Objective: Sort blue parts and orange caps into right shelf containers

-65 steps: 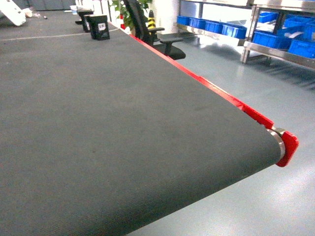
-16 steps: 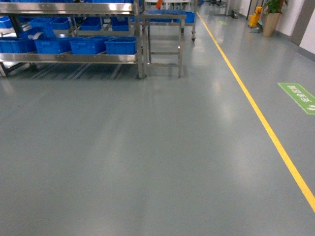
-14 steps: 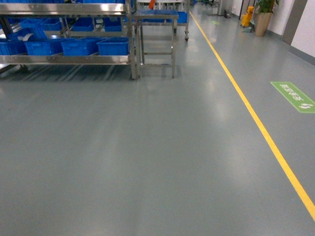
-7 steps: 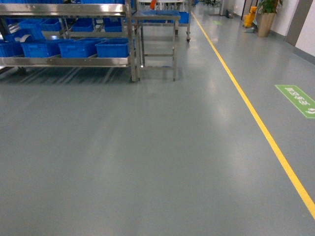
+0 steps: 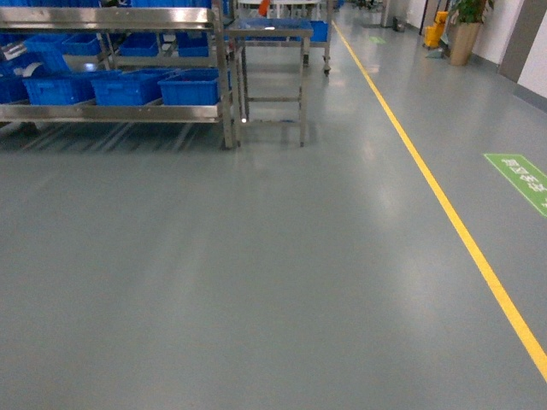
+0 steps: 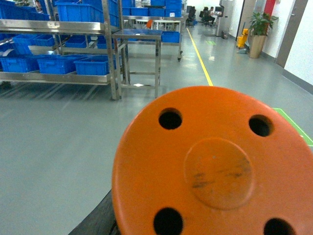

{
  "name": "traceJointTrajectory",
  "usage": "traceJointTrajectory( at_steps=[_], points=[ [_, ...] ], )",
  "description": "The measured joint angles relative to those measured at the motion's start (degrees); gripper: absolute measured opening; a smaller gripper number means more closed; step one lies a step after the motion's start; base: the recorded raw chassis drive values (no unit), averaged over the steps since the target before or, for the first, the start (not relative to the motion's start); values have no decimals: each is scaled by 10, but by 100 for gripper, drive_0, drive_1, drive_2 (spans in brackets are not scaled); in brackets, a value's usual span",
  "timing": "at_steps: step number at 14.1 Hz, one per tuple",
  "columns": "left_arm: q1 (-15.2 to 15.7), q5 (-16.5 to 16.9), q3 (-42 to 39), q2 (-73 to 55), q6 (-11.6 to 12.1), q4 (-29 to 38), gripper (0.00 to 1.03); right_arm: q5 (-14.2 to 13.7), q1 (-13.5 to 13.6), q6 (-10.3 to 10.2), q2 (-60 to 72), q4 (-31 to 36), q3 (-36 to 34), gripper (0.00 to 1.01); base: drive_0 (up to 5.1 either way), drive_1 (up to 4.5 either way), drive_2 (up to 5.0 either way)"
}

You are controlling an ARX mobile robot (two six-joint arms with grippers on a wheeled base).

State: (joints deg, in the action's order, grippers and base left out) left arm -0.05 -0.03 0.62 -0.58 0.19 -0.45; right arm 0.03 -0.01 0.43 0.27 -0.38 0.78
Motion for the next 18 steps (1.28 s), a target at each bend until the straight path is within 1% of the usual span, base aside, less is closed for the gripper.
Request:
traceJointTrajectory(
  at_steps=[18],
  points=[
    [0,0,0,0,0,2,43,0,0,0,0,1,0,45,3,437,-430]
  ],
)
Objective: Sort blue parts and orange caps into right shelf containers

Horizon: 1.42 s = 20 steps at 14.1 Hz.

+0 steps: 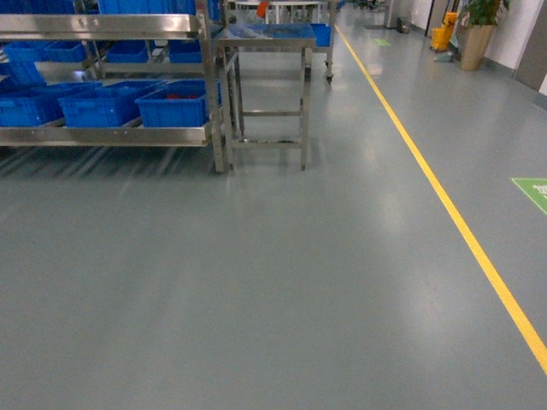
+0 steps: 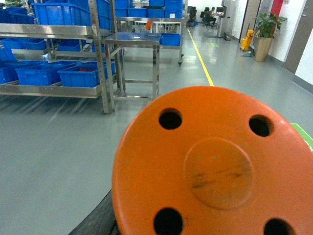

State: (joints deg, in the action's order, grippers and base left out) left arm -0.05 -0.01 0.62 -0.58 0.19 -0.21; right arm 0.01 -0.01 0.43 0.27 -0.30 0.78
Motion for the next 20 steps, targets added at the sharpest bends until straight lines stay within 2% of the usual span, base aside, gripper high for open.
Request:
traceJointTrajectory(
  at_steps=[20],
  points=[
    [0,0,0,0,0,-3,43,0,0,0,0,-1,0,45,14,447,-420]
  ],
)
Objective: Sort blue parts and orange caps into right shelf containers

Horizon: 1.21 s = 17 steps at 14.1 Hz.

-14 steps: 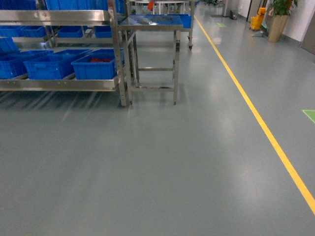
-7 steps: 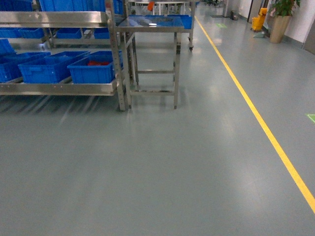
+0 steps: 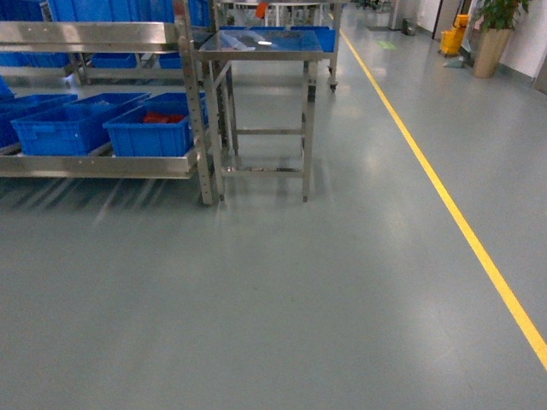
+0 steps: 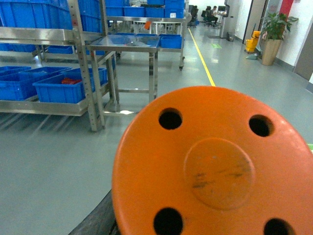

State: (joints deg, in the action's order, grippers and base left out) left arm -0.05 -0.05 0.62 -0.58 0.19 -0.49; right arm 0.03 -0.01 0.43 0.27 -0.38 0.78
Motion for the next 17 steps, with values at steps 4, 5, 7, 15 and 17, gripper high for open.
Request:
traceJointTrajectory(
  at_steps=[4,5,7,15,17],
  points=[
    [0,0,0,0,0,1,43,0,0,0,0,0,0,45,14,447,-420],
    [0,0,0,0,0,2,43,0,0,0,0,-1,0,45,14,447,-420],
    [0,1,0,0,0,2,43,0,0,0,0,-1,0,45,14,447,-420],
    [0,0,0,0,0,1,43,0,0,0,0,1,0,45,13,446,-421],
    [0,0,0,0,0,2,43,0,0,0,0,0,0,45,13,446,-420]
  ],
)
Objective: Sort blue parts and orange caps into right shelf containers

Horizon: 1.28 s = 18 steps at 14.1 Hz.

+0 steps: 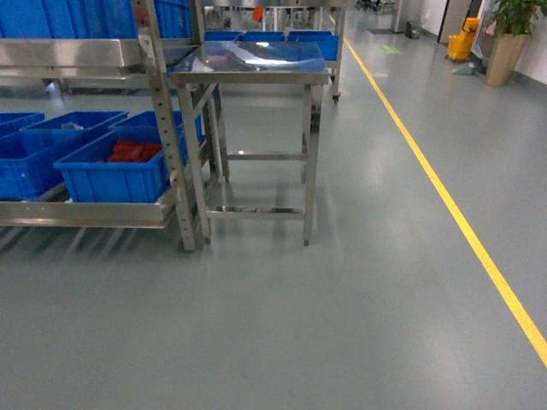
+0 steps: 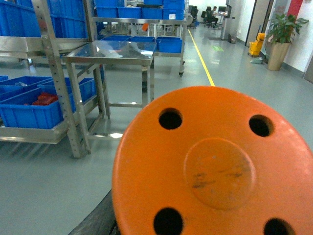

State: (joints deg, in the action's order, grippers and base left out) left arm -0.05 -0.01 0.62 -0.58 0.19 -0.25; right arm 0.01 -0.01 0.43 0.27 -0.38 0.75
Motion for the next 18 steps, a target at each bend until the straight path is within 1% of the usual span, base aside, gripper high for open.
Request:
traceJointTrajectory(
  at_steps=[18],
  points=[
    [0,0,0,0,0,-2,43,0,0,0,0,2,0,45,13,446,-420]
  ],
)
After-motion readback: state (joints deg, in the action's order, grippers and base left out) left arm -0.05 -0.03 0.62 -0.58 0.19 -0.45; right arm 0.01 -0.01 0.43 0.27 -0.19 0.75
